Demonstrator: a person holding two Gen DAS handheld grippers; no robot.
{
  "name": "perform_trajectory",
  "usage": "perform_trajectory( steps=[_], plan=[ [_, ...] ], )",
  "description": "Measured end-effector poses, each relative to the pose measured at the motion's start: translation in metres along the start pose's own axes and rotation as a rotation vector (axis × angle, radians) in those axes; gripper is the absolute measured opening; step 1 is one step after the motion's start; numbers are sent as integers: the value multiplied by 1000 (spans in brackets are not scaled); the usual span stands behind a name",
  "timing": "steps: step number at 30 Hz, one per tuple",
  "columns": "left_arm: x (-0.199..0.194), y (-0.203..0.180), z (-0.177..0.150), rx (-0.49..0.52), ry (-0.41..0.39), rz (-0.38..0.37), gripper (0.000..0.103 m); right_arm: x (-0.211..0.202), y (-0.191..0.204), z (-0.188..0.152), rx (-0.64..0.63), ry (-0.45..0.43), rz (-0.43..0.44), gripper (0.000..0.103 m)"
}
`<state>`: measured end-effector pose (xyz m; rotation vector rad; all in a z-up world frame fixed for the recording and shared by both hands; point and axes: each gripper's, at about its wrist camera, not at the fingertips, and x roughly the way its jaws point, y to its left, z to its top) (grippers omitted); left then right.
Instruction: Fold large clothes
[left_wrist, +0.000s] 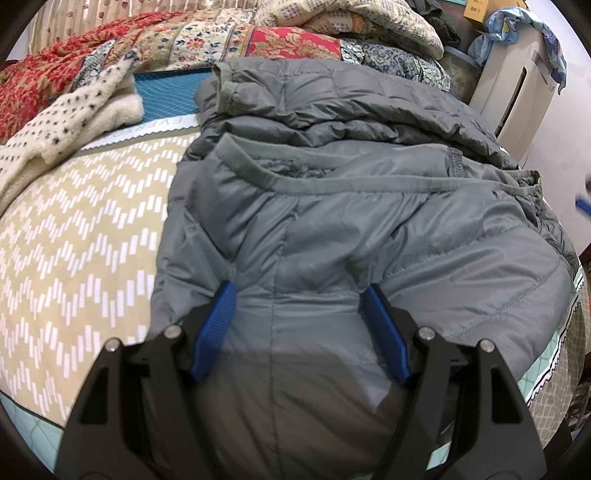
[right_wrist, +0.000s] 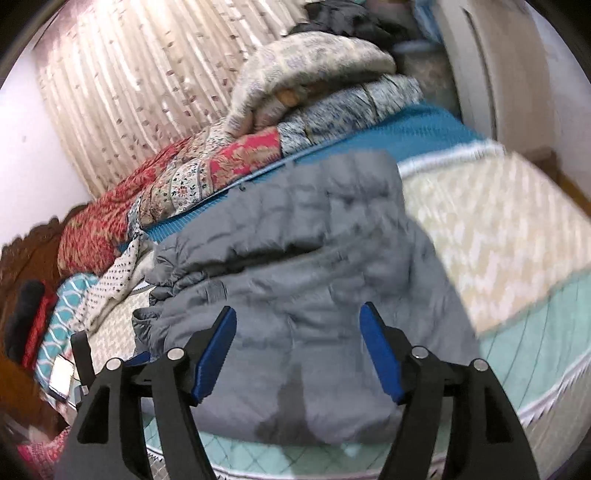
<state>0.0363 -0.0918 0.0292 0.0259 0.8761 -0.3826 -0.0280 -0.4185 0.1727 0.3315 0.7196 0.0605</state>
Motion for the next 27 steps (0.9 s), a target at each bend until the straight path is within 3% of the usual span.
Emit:
perform_trajectory(
  steps=[5, 7, 11, 13, 15, 17, 19, 27],
  plan=[
    [-6, -3, -5, 6, -9, 17, 70, 67, 36, 84, -119, 23, -39, 0],
    [-6, -2, -5, 1, -9, 10, 70, 100, 50, 115, -138, 36, -27, 0],
    [-6, 0, -6, -9, -11, -2, 70, 192, 84, 172, -86, 143, 41, 0],
    [-7, 0, -7, -15, -13, -8, 70, 233, 94, 185, -64, 204, 39, 0],
    [-8, 0, -9, -22, -16, -19, 70, 273, 105, 198, -126, 213, -77, 0],
    [-10, 2, -10, -33, -19, -34, 70, 312, 113, 209, -266, 229, -244, 0],
    [-10, 4, -11, -44, -22, -49, 70, 338, 113, 212, -373, 288, -314, 0],
    [-11, 11, -9, -77, -34, -107, 73, 371, 101, 198, -743, 502, -316, 0]
  ],
)
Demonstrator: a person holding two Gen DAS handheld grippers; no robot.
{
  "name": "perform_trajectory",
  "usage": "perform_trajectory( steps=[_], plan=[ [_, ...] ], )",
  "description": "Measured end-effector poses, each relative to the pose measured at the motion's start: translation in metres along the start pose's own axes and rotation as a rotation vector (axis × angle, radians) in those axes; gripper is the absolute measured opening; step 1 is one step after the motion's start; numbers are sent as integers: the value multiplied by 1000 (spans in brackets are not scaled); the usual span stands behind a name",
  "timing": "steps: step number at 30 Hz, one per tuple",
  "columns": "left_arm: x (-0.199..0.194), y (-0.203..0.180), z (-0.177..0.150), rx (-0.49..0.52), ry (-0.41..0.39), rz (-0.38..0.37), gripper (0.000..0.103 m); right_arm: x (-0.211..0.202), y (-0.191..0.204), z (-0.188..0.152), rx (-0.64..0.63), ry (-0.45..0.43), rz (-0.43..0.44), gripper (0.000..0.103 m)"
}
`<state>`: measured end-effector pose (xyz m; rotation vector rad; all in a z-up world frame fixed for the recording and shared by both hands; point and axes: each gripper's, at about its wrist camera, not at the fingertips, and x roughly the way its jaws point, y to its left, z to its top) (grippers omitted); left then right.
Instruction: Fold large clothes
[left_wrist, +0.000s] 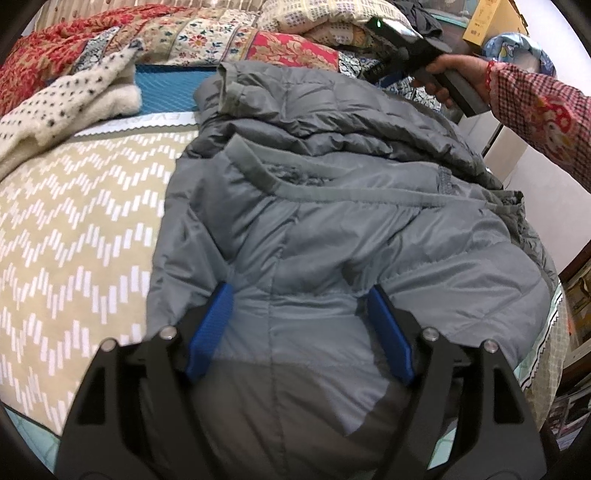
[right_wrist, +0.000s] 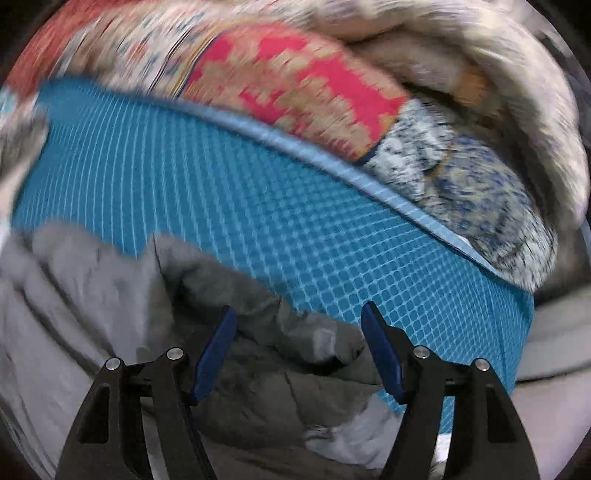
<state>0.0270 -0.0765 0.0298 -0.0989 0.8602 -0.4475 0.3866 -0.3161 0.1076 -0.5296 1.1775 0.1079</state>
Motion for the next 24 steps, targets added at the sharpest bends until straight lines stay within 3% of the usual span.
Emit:
perform_trajectory(
  steps=[4, 8, 10, 12, 18, 24],
  plan=[
    [2, 1, 1, -4, 0, -7, 74, 33, -4, 2, -30, 61, -27, 0],
    [4, 1, 3, 2, 5, -1, 75, 46, 6, 1, -22, 17, 1, 0],
    [5, 0, 3, 6, 8, 4, 75, 39, 10, -3, -25, -15, 28, 40],
    [6, -1, 3, 10, 10, 10, 75, 30, 11, -8, -12, -38, 14, 45],
    [8, -6, 3, 32, 18, 44, 75, -55, 1, -34, 64, -200, -23, 45],
    [9, -15, 6, 73, 38, 110, 75, -167, 35, -90, 28, -362, -55, 45]
  ],
)
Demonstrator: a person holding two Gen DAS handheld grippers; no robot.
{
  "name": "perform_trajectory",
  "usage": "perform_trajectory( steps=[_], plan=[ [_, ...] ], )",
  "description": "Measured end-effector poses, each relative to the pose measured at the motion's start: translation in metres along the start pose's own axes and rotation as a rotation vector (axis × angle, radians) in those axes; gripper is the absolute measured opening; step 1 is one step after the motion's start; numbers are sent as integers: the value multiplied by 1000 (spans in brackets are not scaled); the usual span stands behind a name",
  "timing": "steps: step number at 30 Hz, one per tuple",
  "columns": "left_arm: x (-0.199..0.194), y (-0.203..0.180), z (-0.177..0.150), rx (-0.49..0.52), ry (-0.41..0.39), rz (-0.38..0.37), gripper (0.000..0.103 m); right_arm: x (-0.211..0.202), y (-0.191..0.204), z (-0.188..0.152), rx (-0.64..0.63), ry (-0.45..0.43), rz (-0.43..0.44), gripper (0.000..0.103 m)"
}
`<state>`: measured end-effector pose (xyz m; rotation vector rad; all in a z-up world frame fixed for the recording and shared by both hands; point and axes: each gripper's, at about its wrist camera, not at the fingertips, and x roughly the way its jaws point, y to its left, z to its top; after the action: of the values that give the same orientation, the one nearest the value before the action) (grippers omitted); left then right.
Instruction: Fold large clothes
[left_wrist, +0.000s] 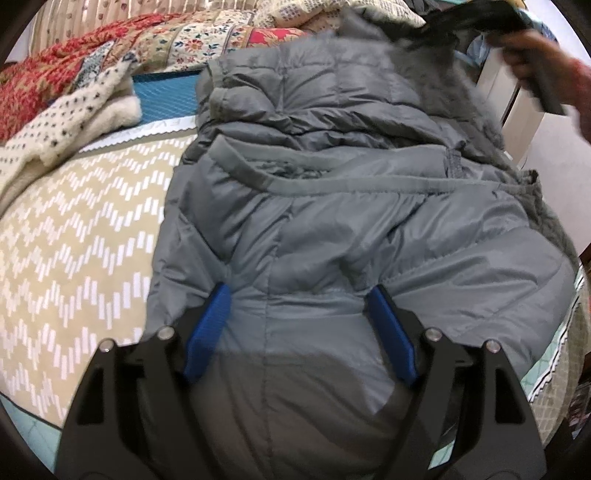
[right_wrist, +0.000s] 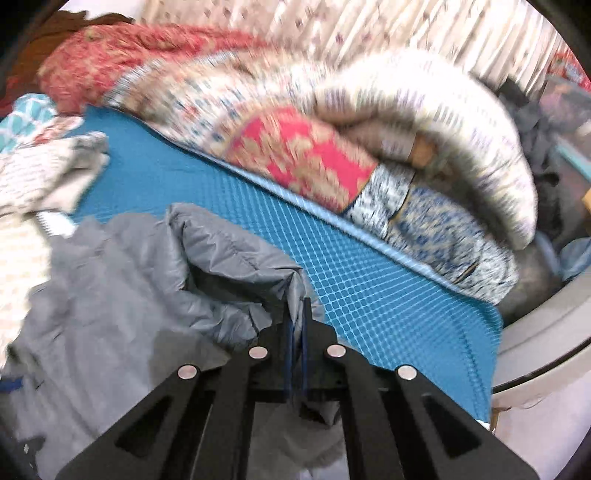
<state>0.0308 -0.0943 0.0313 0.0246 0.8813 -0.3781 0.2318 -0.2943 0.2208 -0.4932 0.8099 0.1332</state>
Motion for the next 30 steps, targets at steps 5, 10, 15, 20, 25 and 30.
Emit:
perform_trajectory(
  steps=[5, 10, 15, 20, 25, 30],
  plan=[
    [-21, 2, 0, -36, 16, 42, 76, -79, 34, -54, 2, -67, -7, 45],
    [-93, 17, -19, -117, -53, -14, 76, -118, 77, -117, -25, -92, -7, 45],
    [-168, 27, -31, -112, -144, 6, 76, -146, 127, -180, -81, -99, -44, 45],
    [-220, 17, -8, -85, -276, 0, 76, -158, 158, -237, -103, -79, -116, 45],
    [-216, -15, 30, -15, -325, -42, 76, -162, 168, -272, 8, -46, -90, 45],
    [-138, -53, 51, 81, -202, 23, 76, -153, 185, -285, 95, -25, -47, 45]
  ],
)
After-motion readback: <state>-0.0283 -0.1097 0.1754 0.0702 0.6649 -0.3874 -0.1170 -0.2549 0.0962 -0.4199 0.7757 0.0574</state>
